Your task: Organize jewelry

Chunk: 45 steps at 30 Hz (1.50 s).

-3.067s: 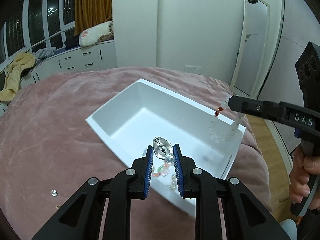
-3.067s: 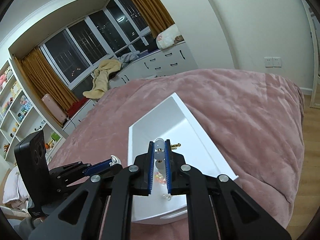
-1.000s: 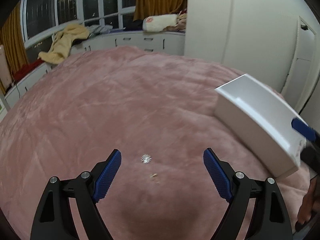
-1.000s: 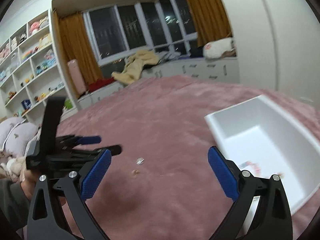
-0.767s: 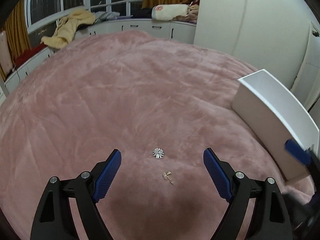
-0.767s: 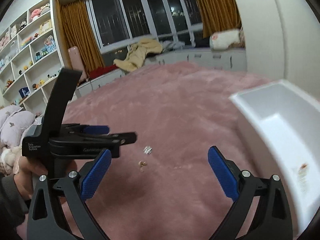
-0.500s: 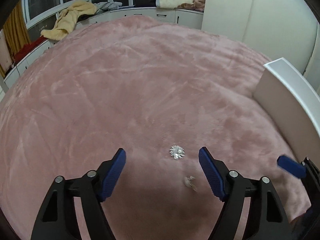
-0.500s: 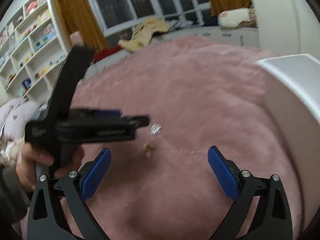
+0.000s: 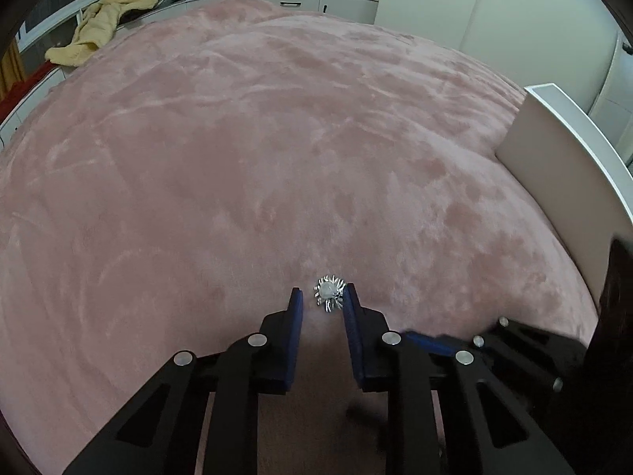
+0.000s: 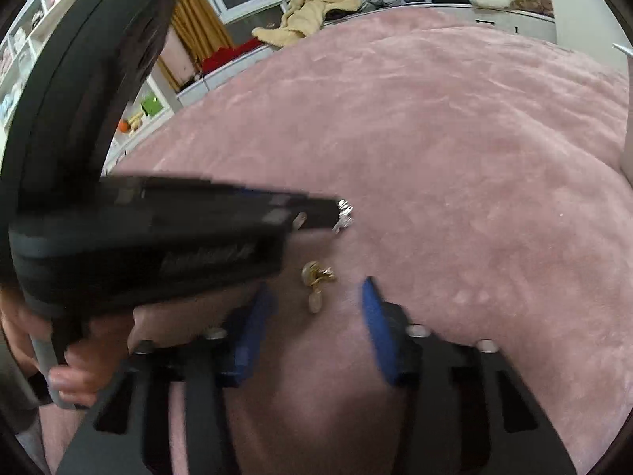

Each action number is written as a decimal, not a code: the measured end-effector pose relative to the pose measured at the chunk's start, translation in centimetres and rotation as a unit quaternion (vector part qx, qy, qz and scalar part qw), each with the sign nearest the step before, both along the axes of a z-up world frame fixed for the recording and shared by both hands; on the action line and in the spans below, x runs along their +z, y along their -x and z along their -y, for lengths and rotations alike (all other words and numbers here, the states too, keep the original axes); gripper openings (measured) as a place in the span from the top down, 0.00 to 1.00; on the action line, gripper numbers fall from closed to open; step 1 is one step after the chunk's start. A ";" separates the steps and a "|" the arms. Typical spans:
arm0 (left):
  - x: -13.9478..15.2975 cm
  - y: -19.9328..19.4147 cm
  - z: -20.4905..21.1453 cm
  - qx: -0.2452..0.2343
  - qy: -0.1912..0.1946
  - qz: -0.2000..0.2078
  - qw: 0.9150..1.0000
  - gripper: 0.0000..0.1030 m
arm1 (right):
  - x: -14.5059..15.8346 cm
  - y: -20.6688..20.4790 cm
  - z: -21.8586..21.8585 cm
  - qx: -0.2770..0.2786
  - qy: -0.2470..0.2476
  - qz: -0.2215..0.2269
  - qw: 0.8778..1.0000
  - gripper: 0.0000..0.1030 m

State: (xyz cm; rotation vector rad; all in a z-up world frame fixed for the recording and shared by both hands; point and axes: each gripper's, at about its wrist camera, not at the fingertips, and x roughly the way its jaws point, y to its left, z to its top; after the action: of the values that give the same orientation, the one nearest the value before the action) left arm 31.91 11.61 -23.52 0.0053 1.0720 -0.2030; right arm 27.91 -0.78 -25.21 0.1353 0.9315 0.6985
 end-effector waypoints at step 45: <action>4.9 4.5 -2.3 0.015 -0.030 0.032 0.999 0.77 | 0.9 1.3 0.9 0.052 0.026 0.006 0.998 0.94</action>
State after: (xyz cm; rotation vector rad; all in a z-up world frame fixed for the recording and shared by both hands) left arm 27.40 13.88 -18.61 0.0489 1.0134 -0.1417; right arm 26.58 -1.68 -24.28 0.0369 0.9484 0.7703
